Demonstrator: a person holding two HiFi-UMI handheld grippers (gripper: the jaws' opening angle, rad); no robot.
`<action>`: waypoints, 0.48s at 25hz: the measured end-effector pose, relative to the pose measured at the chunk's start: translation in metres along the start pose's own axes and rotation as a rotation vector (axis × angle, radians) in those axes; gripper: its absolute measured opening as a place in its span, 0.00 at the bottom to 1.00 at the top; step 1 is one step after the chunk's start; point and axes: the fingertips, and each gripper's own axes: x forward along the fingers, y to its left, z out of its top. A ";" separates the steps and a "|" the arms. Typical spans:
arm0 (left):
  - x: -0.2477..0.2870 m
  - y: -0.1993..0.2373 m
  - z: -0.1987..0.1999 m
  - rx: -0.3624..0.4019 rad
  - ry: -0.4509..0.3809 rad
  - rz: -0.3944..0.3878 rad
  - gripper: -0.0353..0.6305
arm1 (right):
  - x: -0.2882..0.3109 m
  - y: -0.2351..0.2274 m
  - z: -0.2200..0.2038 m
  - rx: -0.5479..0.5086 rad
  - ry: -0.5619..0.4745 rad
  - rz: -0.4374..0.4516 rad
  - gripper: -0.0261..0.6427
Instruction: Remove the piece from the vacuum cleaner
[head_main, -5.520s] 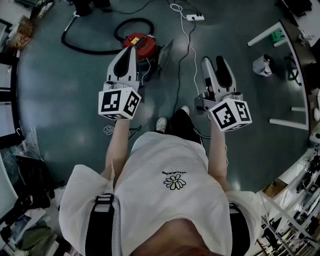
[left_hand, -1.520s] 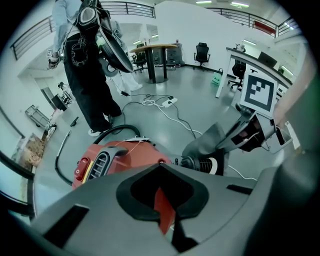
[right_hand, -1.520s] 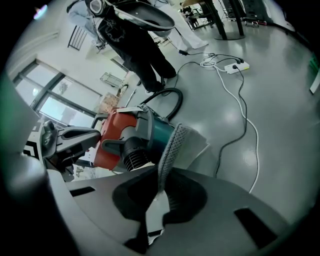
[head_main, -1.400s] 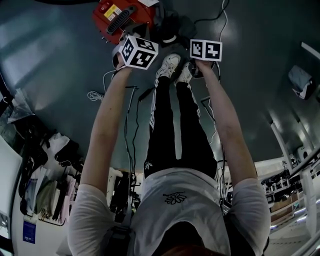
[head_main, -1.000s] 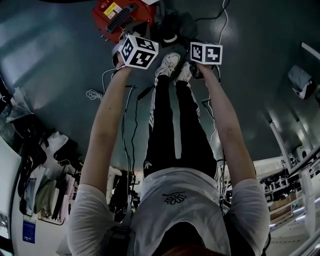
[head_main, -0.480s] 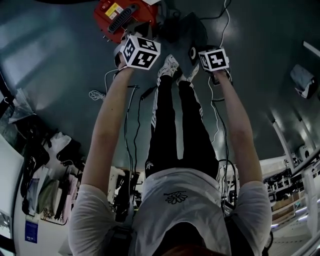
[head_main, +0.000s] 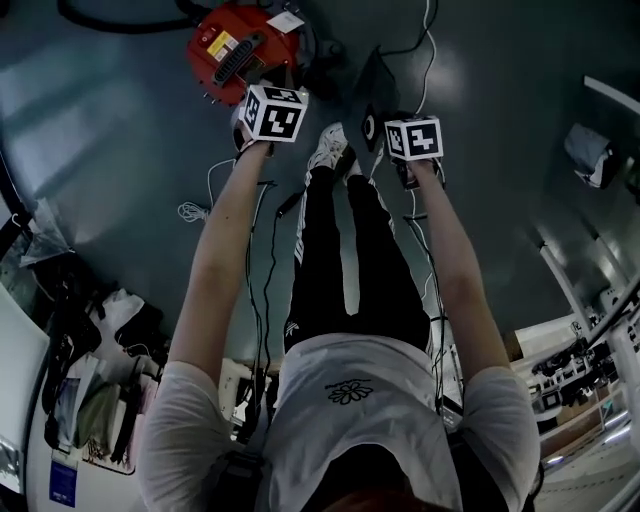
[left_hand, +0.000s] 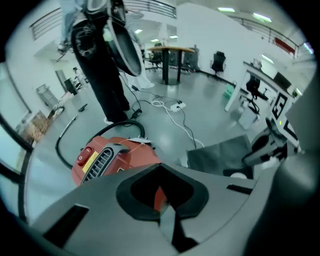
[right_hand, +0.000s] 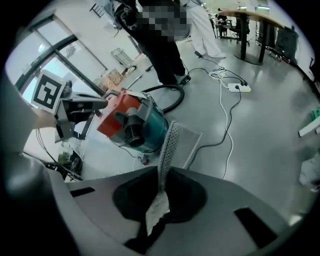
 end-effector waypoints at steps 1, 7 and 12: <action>-0.012 -0.004 0.006 -0.078 -0.032 -0.005 0.06 | -0.010 0.008 0.005 0.027 -0.027 0.013 0.08; -0.112 -0.043 0.064 -0.359 -0.238 -0.056 0.06 | -0.114 0.056 0.060 0.132 -0.289 0.071 0.08; -0.244 -0.068 0.123 -0.420 -0.456 -0.107 0.06 | -0.255 0.104 0.088 0.096 -0.502 0.088 0.08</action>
